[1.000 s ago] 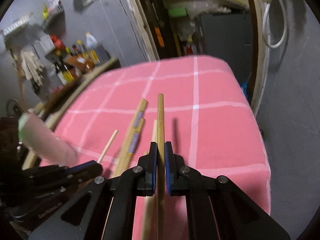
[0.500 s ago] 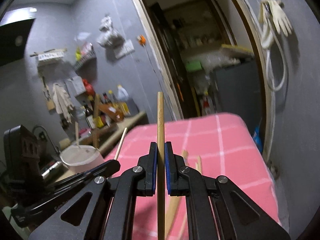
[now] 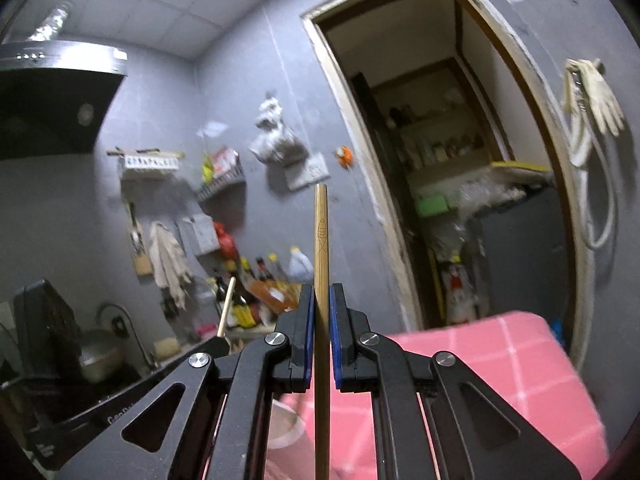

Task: Organize utensils
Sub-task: 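Lift both held chopsticks upright and carry them over the white caddy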

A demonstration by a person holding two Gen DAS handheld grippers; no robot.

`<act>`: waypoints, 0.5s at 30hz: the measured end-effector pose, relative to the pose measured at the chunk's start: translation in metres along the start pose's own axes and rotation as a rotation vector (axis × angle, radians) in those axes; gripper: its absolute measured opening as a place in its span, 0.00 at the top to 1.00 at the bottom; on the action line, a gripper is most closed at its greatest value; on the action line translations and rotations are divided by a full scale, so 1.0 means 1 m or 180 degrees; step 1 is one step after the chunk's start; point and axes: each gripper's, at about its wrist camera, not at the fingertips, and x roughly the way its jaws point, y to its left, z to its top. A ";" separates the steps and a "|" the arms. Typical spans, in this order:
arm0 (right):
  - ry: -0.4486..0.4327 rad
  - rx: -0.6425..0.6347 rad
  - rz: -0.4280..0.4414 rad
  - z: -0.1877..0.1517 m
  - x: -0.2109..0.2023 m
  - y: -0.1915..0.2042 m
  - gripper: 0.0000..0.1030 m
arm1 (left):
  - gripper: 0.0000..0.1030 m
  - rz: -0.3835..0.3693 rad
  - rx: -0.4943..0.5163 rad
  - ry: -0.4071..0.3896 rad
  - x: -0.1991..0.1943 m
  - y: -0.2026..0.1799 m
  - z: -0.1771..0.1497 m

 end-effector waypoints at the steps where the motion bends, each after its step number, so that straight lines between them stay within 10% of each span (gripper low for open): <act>1: -0.0023 -0.0004 0.0050 0.001 0.008 0.006 0.95 | 0.98 0.0039 -0.0016 -0.0052 0.000 0.009 0.006; 15: -0.0738 -0.0065 0.0103 -0.012 0.057 0.029 0.95 | 0.98 0.0517 -0.0480 -0.0571 0.008 0.115 0.032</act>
